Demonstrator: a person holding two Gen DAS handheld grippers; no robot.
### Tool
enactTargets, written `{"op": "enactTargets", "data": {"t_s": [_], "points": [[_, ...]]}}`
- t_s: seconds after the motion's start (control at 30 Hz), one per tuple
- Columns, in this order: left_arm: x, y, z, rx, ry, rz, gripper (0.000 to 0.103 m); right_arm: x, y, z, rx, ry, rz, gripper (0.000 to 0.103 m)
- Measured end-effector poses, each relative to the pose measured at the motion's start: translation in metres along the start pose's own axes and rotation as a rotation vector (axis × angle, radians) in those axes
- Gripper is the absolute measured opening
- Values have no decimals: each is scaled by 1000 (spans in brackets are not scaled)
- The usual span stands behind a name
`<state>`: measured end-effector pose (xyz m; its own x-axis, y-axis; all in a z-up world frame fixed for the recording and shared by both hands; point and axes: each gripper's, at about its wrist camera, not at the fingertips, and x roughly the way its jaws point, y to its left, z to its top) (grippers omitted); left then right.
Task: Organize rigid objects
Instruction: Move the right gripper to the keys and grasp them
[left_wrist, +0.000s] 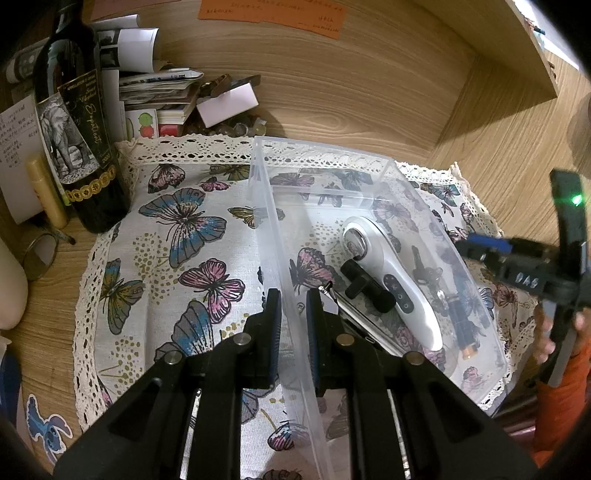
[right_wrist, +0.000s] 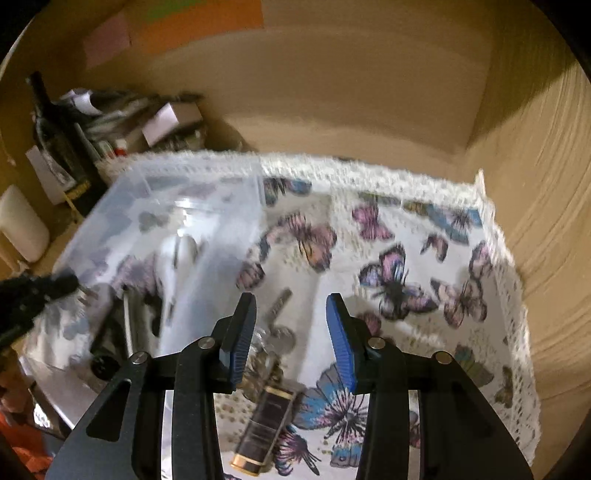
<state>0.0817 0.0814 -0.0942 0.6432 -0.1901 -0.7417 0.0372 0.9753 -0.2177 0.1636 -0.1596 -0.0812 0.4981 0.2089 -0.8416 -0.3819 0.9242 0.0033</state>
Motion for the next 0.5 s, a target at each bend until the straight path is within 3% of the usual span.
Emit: {"op": "enactTargets", "data": {"t_s": [0.17, 0.3, 0.5], "points": [[0, 0, -1, 1, 1, 3, 12, 21, 4, -16, -28, 73, 14, 37], [0, 0, -1, 1, 1, 3, 12, 33, 8, -24, -38, 106, 24, 45], [0, 0, -1, 1, 1, 2, 12, 41, 11, -23, -50, 94, 16, 45]]}}
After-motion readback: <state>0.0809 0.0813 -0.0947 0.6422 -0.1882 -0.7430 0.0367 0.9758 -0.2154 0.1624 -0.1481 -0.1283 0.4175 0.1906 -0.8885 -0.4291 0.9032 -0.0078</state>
